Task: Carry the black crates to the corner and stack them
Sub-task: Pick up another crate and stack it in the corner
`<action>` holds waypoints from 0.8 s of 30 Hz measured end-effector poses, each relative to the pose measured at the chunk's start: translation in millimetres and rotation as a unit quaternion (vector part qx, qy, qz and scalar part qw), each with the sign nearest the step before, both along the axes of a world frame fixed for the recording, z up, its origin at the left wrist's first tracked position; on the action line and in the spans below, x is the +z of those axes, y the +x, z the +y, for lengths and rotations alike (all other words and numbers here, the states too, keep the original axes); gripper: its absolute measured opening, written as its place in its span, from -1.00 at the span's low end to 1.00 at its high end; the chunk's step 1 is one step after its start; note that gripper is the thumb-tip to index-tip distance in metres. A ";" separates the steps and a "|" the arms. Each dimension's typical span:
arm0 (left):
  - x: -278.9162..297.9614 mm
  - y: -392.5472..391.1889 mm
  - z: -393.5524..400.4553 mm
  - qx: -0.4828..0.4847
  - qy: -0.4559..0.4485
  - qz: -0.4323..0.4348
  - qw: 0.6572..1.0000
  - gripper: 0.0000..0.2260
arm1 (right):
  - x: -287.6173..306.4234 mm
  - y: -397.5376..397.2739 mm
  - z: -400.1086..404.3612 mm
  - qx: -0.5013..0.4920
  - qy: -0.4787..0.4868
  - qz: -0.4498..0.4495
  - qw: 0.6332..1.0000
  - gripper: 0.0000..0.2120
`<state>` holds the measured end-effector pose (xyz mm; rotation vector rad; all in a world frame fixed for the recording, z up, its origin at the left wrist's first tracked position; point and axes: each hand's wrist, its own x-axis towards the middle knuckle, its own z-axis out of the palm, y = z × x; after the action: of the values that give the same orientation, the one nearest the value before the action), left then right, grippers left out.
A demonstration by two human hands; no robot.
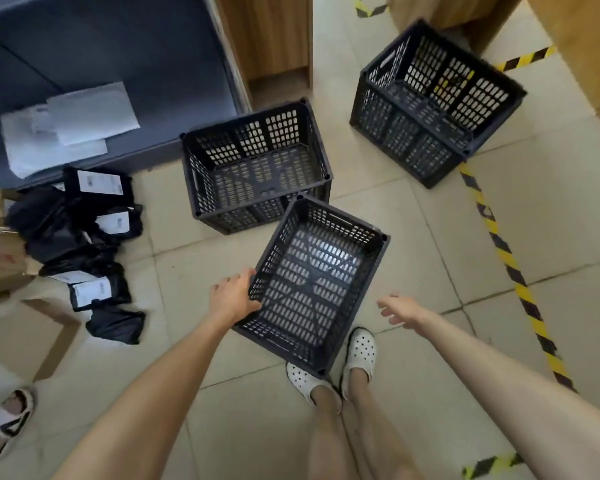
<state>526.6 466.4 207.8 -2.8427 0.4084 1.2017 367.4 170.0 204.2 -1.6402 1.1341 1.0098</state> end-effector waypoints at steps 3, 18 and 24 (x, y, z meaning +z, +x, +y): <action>-35.5 0.7 -4.8 0.041 -0.011 0.015 0.999 -0.34 | -41.0 2.5 -1.1 -0.059 -0.006 -0.009 0.998 -0.78; -207.4 27.4 2.3 0.212 -0.095 0.098 0.968 -0.16 | -210.7 14.7 15.2 -0.167 0.018 0.035 0.985 -0.44; -241.1 56.2 -16.8 0.251 -0.122 0.099 0.955 -0.21 | -245.1 30.7 8.5 -0.253 -0.003 0.041 0.967 -0.15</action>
<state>582.8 449.5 -33.3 -3.1606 -0.2032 1.6271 398.1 178.5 -40.9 -1.2243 1.5124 0.7422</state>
